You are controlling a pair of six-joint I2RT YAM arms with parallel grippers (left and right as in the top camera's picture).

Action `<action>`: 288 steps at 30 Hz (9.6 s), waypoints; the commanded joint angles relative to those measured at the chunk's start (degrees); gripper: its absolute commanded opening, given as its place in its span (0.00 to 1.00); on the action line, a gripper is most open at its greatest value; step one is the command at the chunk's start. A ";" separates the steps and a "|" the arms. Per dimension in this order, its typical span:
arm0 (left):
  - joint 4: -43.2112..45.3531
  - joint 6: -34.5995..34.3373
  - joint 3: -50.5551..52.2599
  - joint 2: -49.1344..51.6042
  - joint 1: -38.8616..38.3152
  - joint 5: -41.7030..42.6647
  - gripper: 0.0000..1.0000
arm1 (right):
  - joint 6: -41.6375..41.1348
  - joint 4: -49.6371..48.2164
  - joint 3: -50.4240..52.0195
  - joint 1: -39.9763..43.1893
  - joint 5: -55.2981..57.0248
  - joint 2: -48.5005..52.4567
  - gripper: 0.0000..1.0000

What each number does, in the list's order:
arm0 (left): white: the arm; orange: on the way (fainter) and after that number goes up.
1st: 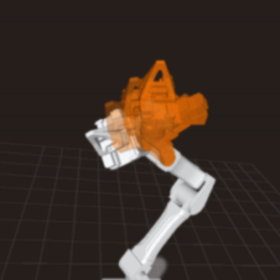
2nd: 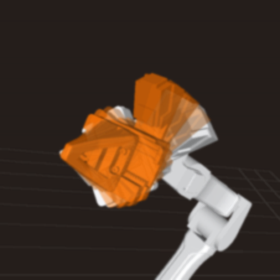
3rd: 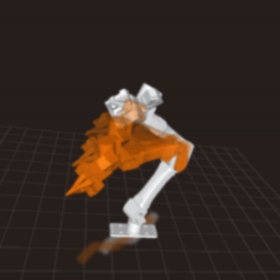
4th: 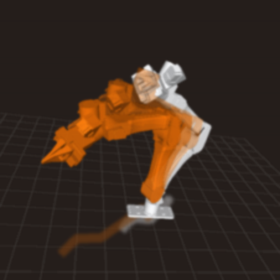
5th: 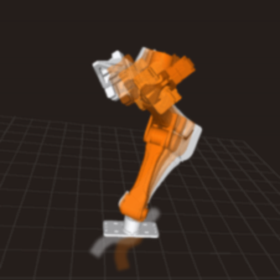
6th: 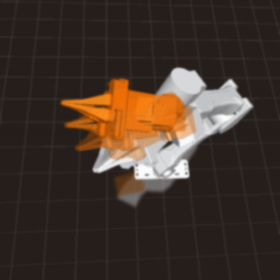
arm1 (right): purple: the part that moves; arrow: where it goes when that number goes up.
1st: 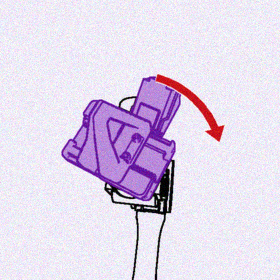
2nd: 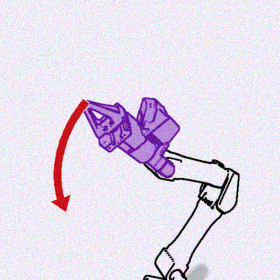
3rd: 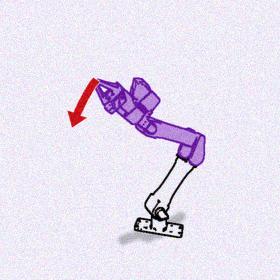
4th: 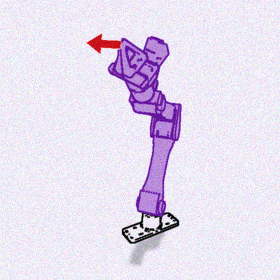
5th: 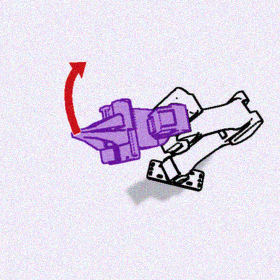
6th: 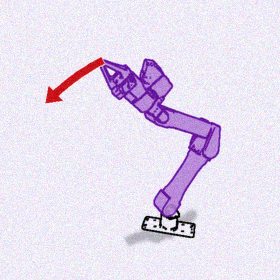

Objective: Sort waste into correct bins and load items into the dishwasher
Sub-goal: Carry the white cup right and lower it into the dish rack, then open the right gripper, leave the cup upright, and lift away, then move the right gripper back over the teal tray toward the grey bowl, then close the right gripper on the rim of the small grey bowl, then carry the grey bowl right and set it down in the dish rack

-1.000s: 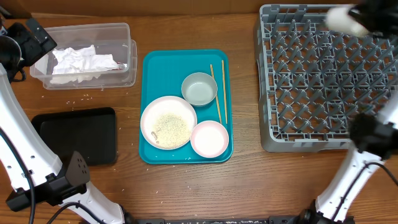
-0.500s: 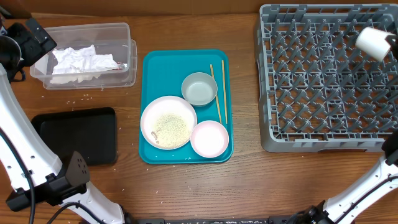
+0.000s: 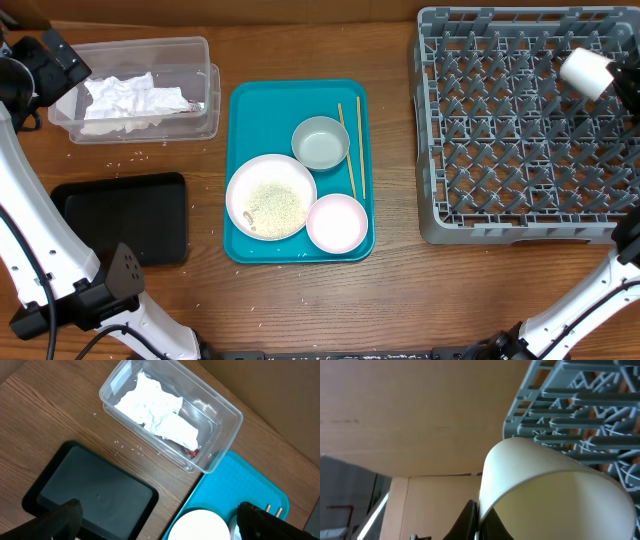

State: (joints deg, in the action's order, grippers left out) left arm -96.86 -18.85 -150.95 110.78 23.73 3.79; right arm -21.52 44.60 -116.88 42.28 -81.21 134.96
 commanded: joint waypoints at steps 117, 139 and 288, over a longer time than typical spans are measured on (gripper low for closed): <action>0.04 1.09 0.22 -0.24 0.15 -0.42 1.00 | 1.75 26.18 -3.21 -20.46 79.06 -20.04 0.04; 0.07 1.09 0.22 -0.24 0.15 -0.42 1.00 | 6.97 22.97 -3.08 -61.00 71.08 -21.51 0.86; 0.07 1.09 0.22 -0.24 0.15 -0.42 1.00 | 18.27 28.96 18.53 14.27 21.31 -16.24 0.19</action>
State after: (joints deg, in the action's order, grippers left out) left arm -96.88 -18.85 -150.93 110.78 23.73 3.79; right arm -3.14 72.07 -96.31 54.78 -68.51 118.45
